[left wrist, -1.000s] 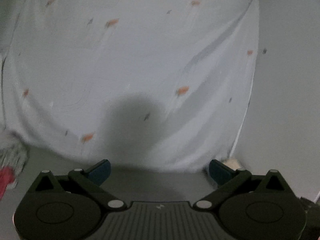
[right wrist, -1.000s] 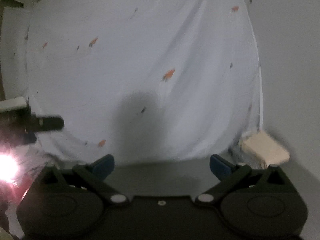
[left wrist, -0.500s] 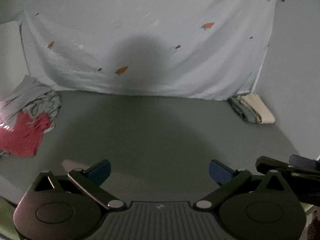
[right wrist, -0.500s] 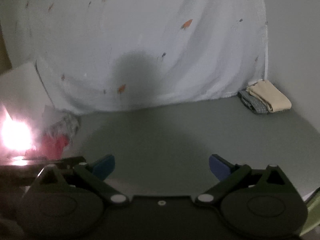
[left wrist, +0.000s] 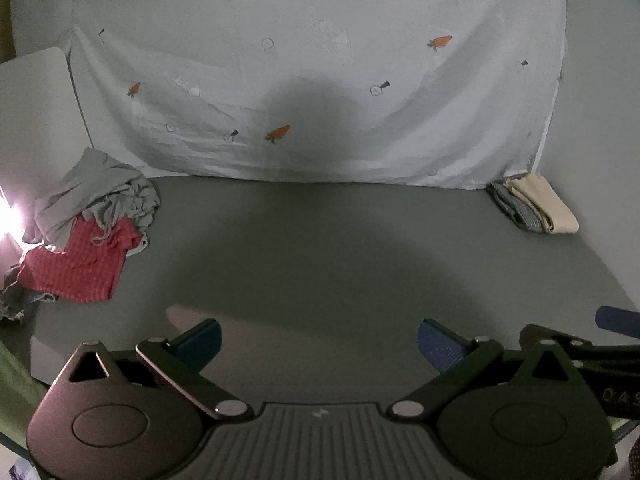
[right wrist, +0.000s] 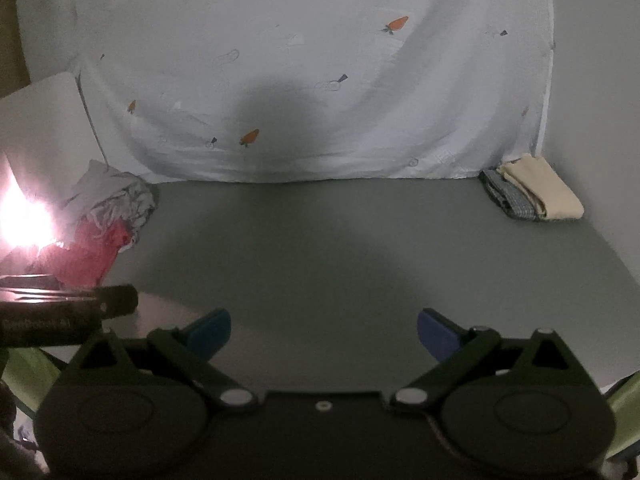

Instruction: Fold clothes

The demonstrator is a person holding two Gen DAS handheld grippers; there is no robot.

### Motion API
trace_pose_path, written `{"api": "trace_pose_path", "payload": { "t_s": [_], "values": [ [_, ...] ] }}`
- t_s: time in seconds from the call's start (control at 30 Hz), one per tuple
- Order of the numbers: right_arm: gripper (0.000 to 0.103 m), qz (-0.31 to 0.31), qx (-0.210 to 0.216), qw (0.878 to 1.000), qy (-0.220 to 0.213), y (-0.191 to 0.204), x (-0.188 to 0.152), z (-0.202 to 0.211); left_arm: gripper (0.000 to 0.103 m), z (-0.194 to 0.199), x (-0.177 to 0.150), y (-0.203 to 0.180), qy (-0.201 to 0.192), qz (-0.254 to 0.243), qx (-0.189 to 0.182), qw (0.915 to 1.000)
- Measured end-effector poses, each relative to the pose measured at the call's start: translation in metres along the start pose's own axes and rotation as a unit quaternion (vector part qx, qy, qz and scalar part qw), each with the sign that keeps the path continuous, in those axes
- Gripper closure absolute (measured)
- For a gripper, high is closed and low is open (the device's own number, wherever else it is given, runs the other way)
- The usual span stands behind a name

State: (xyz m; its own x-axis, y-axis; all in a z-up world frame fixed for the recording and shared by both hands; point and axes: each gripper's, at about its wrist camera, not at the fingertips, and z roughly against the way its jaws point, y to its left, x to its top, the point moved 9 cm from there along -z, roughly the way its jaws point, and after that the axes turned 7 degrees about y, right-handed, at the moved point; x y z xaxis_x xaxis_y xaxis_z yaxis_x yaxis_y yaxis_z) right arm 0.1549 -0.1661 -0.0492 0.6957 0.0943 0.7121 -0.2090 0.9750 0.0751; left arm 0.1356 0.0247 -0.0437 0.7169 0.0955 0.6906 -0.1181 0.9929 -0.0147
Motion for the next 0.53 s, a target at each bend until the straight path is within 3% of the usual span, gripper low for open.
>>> {"api": "trace_pose_path", "payload": {
  "t_s": [0.53],
  "values": [
    [0.002, -0.001, 0.002, 1.000, 0.009, -0.001, -0.019, 0.009, 0.000, 0.010, -0.018, 0.003, 0.008, -0.003, -0.001, 1.0000]
  ]
}}
